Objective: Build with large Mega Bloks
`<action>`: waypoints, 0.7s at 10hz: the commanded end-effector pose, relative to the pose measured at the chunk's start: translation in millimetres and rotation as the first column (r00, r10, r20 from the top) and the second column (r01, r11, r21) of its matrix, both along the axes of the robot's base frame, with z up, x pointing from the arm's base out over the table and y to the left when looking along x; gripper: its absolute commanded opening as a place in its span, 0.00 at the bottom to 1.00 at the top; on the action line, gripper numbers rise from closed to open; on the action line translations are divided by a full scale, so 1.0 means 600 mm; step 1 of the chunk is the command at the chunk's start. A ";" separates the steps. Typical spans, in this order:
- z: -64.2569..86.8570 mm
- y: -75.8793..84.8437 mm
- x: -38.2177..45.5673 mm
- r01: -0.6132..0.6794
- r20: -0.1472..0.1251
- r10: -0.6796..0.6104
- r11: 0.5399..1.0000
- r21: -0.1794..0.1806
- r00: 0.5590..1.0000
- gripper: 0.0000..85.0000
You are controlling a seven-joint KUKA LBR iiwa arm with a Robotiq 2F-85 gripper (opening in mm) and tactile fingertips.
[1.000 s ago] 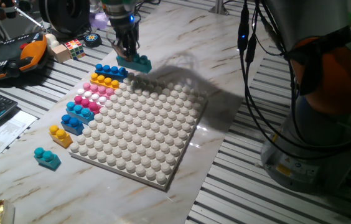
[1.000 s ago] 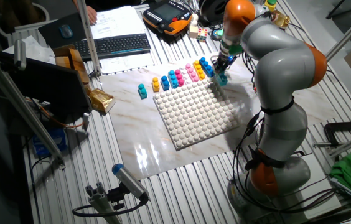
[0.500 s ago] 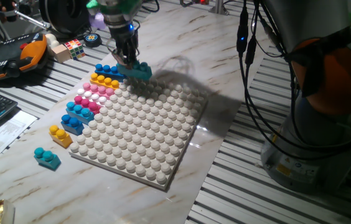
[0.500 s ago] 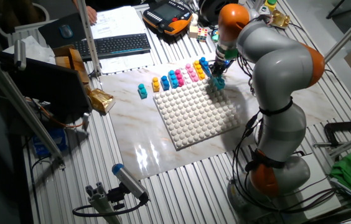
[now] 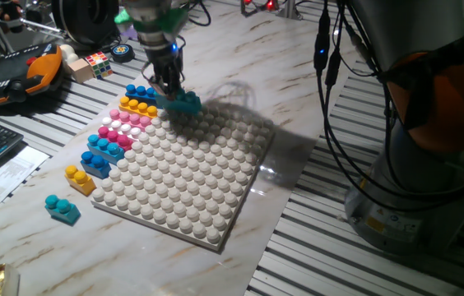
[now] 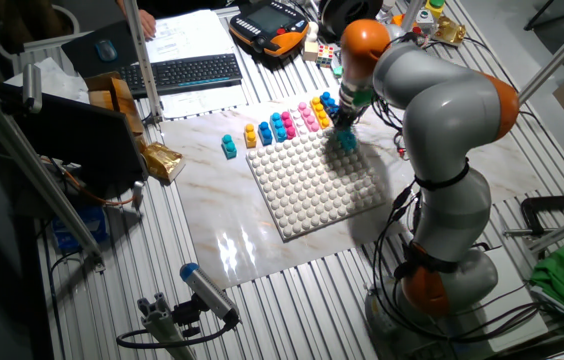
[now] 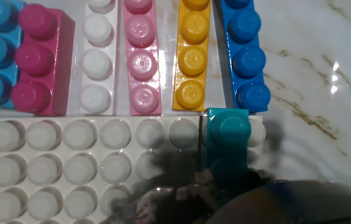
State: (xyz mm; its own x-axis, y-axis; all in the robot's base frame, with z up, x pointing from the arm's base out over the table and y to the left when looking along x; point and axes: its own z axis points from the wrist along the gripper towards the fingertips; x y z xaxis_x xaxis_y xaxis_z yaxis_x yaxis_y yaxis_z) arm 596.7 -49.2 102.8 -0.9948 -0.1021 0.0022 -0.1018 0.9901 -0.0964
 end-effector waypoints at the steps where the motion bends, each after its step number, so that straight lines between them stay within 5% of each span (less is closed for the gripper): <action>1: -0.007 0.001 -0.002 -0.004 0.002 0.004 1.000 -0.003 1.000 0.01; 6: -0.032 0.001 -0.005 -0.009 0.021 0.009 1.000 0.004 1.000 0.06; 7: -0.031 0.001 -0.006 0.012 0.028 -0.011 1.000 -0.004 1.000 0.28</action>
State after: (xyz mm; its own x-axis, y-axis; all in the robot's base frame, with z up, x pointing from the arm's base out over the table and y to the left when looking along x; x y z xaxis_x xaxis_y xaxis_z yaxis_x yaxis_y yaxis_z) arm 593.2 -48.1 84.5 -0.9959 -0.0862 -0.0275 -0.0829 0.9909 -0.1059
